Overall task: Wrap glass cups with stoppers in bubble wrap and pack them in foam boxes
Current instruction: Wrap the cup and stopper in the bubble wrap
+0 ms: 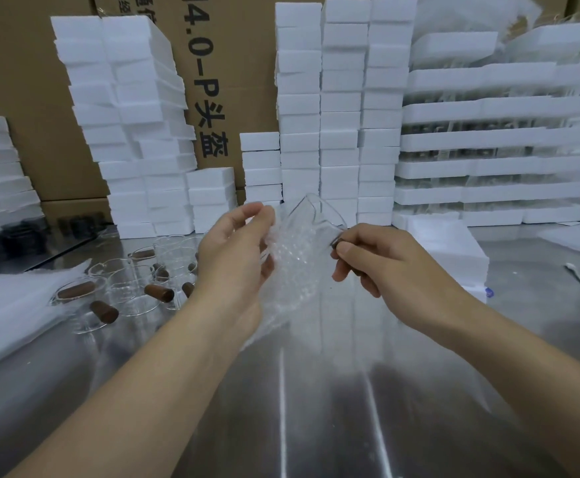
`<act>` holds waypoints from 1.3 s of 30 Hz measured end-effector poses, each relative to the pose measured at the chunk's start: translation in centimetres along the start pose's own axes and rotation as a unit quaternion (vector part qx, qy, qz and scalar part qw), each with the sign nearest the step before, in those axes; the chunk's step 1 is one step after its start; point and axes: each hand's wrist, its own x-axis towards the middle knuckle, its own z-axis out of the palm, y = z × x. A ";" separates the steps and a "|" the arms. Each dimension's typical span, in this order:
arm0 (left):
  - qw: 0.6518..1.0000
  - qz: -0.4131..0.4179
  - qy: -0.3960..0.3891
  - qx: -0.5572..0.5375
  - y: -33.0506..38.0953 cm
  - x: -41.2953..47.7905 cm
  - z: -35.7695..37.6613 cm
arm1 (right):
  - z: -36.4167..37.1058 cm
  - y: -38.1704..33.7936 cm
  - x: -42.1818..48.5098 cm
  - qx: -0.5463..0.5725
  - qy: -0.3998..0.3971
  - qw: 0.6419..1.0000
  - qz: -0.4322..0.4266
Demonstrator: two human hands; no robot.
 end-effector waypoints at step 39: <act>0.811 0.487 -0.072 0.316 0.7 -3.6 1.0 | 0.2 -0.5 0.0 0.237 0.003 0.960 0.149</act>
